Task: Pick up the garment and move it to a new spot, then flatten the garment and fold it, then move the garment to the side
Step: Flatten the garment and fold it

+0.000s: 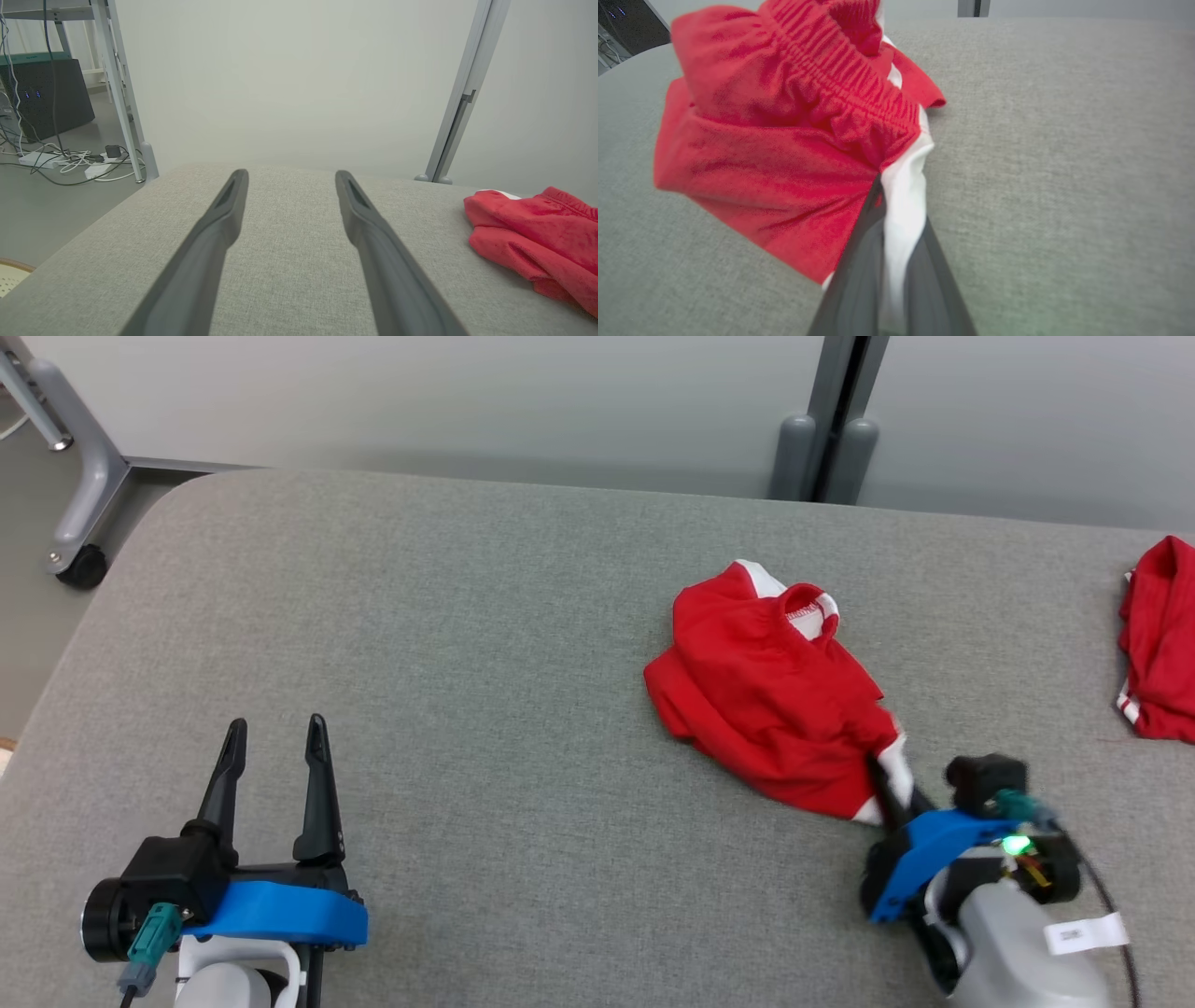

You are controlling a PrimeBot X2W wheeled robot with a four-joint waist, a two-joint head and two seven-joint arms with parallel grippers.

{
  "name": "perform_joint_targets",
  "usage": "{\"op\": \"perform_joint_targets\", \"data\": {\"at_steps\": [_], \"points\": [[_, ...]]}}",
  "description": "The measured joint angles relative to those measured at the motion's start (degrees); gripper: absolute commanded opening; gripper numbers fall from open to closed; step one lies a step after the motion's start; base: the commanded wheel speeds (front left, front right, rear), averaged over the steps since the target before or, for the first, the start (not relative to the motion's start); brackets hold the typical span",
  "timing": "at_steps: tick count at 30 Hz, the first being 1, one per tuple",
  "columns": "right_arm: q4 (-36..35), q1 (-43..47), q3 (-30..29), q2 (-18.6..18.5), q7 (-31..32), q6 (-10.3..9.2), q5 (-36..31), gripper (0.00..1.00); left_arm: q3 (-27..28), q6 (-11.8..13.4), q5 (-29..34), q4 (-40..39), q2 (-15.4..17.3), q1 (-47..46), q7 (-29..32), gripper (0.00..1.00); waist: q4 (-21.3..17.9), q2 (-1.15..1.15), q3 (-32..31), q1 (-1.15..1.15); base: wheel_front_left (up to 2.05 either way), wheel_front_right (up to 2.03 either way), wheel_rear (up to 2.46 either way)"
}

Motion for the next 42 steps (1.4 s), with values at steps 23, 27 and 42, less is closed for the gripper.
{"op": "perform_joint_targets", "data": {"at_steps": [23, 27, 42], "points": [[-23.42, 5.42, 5.48, -1.63, -0.08, -0.02, -0.03, 0.0, 0.44, -1.12, 1.26, 1.36, -1.29, 0.87, 0.0, 1.0, -1.69, 0.0, -3.39, -0.01, 0.0, 0.0, 0.0], [-25.81, 5.93, 13.49, -0.57, 1.15, -0.02, 0.97, 0.0, 0.73, -1.18, 1.47, 1.38, -1.41, 0.9, 0.0, 1.0, -0.54, 0.0, -3.46, -0.01, 0.0, 0.0, 0.0], [-22.93, 9.71, 38.84, 0.24, 2.52, -0.02, 10.42, 1.0, 1.59, -1.55, 1.59, 1.96, -2.01, 0.91, 0.0, 1.0, 2.51, 0.0, -2.85, -0.01, 0.0, 0.0, 0.0]]}}
